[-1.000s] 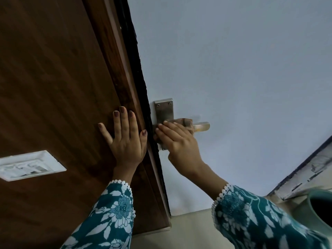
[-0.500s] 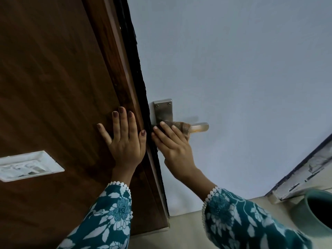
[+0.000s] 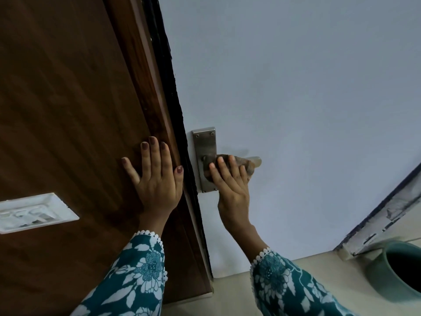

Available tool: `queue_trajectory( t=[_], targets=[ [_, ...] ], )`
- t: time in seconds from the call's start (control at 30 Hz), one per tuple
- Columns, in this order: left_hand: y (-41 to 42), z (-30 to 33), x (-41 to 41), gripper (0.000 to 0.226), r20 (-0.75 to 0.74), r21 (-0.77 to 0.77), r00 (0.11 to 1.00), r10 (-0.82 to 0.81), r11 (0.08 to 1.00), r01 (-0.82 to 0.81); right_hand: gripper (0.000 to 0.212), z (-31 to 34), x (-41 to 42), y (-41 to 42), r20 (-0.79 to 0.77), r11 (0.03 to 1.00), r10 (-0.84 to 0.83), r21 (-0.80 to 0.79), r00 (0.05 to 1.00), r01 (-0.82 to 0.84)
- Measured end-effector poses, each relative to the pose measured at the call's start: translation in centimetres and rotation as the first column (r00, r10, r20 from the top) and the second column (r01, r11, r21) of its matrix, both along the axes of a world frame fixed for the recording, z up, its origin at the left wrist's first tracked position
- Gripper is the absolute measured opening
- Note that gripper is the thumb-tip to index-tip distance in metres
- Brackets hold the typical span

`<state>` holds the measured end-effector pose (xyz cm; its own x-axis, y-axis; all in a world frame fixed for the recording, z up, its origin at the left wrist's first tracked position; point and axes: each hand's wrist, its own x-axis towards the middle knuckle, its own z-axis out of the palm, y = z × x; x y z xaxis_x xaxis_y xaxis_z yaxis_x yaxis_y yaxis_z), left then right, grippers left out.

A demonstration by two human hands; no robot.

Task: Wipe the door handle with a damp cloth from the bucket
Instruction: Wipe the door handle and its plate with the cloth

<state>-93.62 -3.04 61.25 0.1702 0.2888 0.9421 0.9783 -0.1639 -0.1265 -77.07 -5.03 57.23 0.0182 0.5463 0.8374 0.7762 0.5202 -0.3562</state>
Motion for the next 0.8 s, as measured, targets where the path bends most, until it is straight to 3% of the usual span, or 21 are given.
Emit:
queue_trajectory(
  t=[0.23, 0.4, 0.47, 0.57, 0.7, 0.8],
  targets=[
    [0.2, 0.0, 0.0, 0.059, -0.008, 0.013, 1.000, 0.005, 1.000, -0.005, 0.047, -0.5, 2.2, 0.6, 0.231, 0.992, 0.091, 0.066, 0.969, -0.109],
    [0.3, 0.0, 0.2, 0.058, 0.009, 0.044, 1.000, 0.013, 0.999, -0.013, 0.053, -1.3, 5.7, 0.6, -0.028, 0.996, -0.075, 0.040, 0.997, 0.076],
    [0.2, 0.0, 0.3, 0.059, 0.011, 0.046, 1.000, 0.022, 0.999, -0.023, 0.050, -1.5, 4.4, 0.2, -0.083, 0.997, -0.063, 0.029, 0.995, 0.065],
    [0.1, 0.1, 0.2, 0.060, 0.009, 0.032, 0.999, 0.030, 0.999, -0.031, 0.038, -1.2, 1.1, 0.0, -0.001, 0.998, 0.053, 0.027, 0.999, -0.053],
    [-0.3, 0.3, 0.2, 0.062, 0.002, -0.008, 1.000, 0.026, 1.000, -0.026, 0.040, -1.3, 0.3, 0.2, 0.135, 0.990, 0.135, 0.031, 0.981, -0.141],
    [-0.4, 0.5, 0.4, 0.063, 0.007, -0.021, 0.999, 0.044, 0.999, -0.044, 0.041, -2.1, 3.4, 0.7, 0.057, 0.993, 0.086, 0.075, 0.995, -0.090]
  ],
)
